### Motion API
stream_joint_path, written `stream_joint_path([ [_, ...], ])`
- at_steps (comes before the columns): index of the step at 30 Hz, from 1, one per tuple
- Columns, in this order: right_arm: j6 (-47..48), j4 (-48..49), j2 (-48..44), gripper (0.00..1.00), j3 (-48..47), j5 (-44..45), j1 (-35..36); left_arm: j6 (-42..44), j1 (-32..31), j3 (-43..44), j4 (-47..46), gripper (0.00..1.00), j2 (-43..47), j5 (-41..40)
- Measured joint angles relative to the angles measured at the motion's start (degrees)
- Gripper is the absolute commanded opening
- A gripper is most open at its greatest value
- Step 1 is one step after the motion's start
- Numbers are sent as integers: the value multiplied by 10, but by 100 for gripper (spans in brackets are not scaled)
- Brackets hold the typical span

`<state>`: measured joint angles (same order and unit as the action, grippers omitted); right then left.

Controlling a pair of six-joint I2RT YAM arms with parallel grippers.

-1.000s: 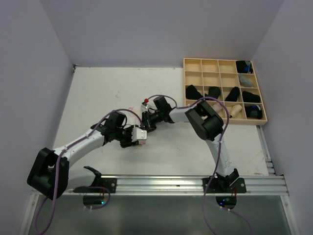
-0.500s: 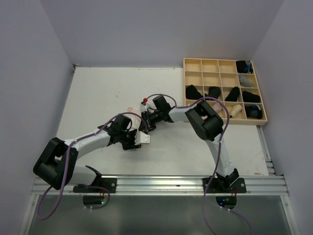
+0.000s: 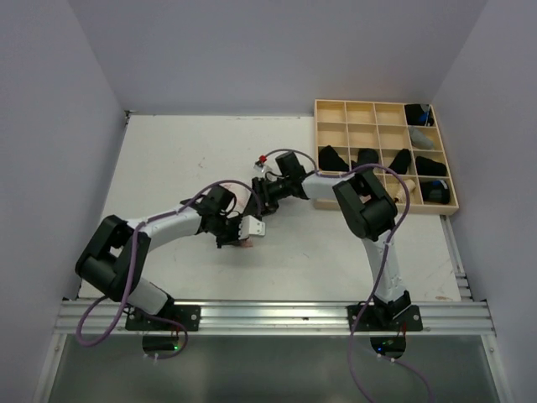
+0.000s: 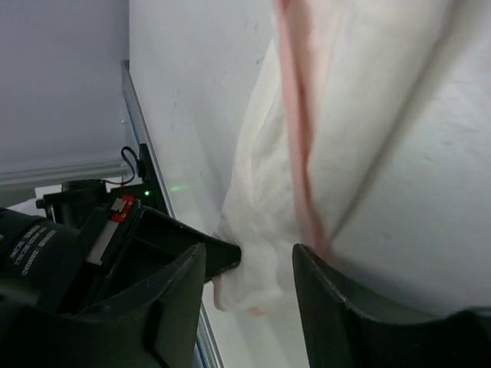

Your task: Roll the underwear

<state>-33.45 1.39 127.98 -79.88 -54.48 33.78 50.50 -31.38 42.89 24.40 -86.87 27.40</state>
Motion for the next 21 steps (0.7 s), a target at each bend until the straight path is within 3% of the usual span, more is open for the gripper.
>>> stream_joint_path([
  [4, 69, -59, -45, 60, 0, 14, -64, 0, 19, 46, 70, 0, -41, 51],
  [9, 247, -182, -147, 60, 10, 54, -113, 6, 66, 129, 194, 0, -135, 141],
  [16, 447, -246, -362, 56, 138, 71, -82, 0, 128, 270, 375, 0, -313, 238],
  [21, 552, -254, -417, 59, 182, 138, 8, -26, 135, 334, 459, 0, -401, 275],
])
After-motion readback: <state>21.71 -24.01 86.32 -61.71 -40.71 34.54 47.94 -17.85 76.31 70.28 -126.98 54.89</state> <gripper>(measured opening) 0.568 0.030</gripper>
